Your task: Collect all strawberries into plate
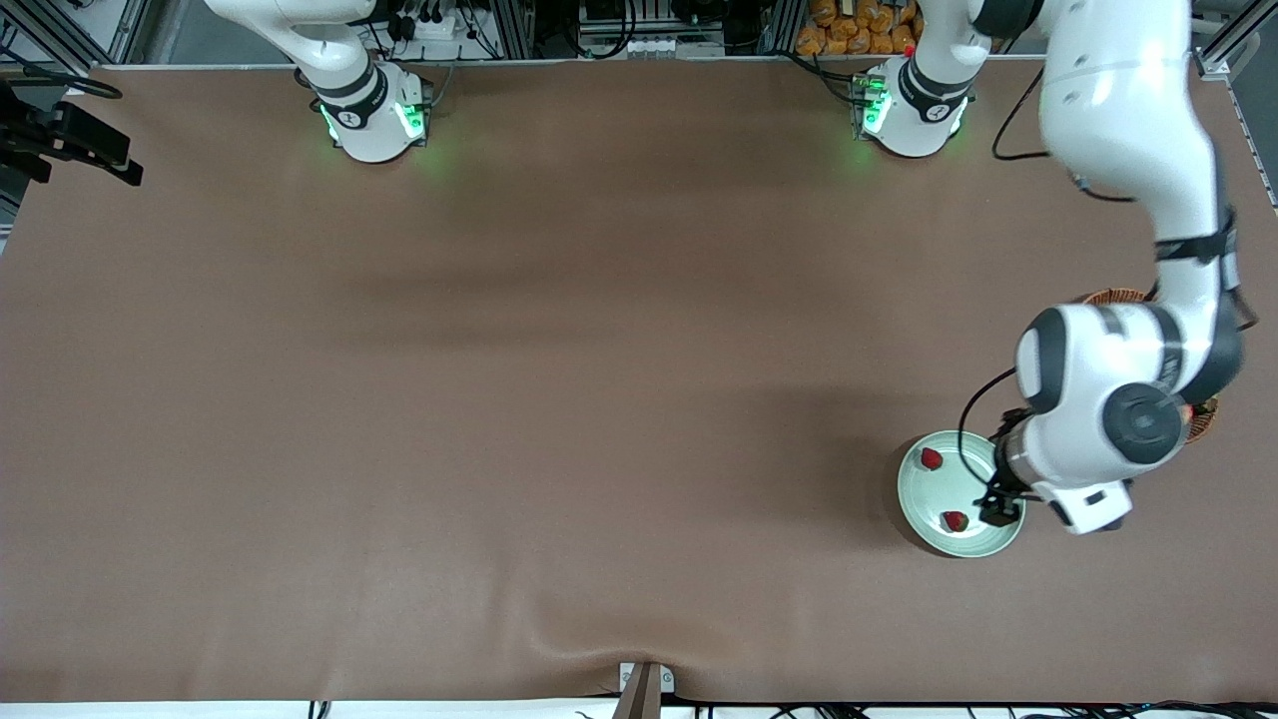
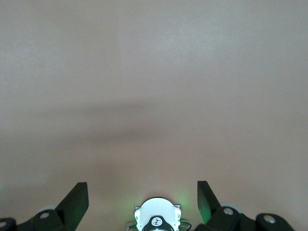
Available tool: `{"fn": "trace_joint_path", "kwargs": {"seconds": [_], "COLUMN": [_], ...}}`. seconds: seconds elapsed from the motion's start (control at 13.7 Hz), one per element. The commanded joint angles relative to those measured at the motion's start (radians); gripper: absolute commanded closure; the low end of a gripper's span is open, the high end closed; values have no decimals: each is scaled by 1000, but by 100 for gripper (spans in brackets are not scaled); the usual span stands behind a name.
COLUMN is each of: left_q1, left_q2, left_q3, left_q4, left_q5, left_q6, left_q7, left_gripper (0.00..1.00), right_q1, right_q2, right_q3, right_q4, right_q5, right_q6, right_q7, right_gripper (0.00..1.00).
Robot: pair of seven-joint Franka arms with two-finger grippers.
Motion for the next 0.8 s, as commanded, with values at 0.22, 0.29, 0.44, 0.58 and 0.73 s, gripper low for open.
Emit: {"fn": "trace_joint_path", "kwargs": {"seconds": [0.22,0.29,0.44,0.58,0.73], "left_q1": [-8,-6,-3,-5,-15], "left_q2": [-159,-191,-271,-389,-507], "left_q3": [-7,-8,-8,-7,-8], "left_q4": [-30,-33,-58,-156,-260], "left_q5": [4,4,4,7,13], "left_q6": [-95,-127,-194,-228,-253], "left_q7": [194,228,314,409,489], "left_gripper": [0,0,0,0,0], "right_q1": [-1,2,-6,-10,-11], "right_q2": [-3,-2,-5,5,8], "right_q3": [-2,0,-2,-6,-10], "right_q4": [16,22,24,24,21], "right_q5": [-6,-6,-6,-6,-7], "right_q6": [-16,-16,-22,-63,-105], "right_q7": [-2,0,-3,-11,-3], "right_gripper": [0,0,0,0,0]}}
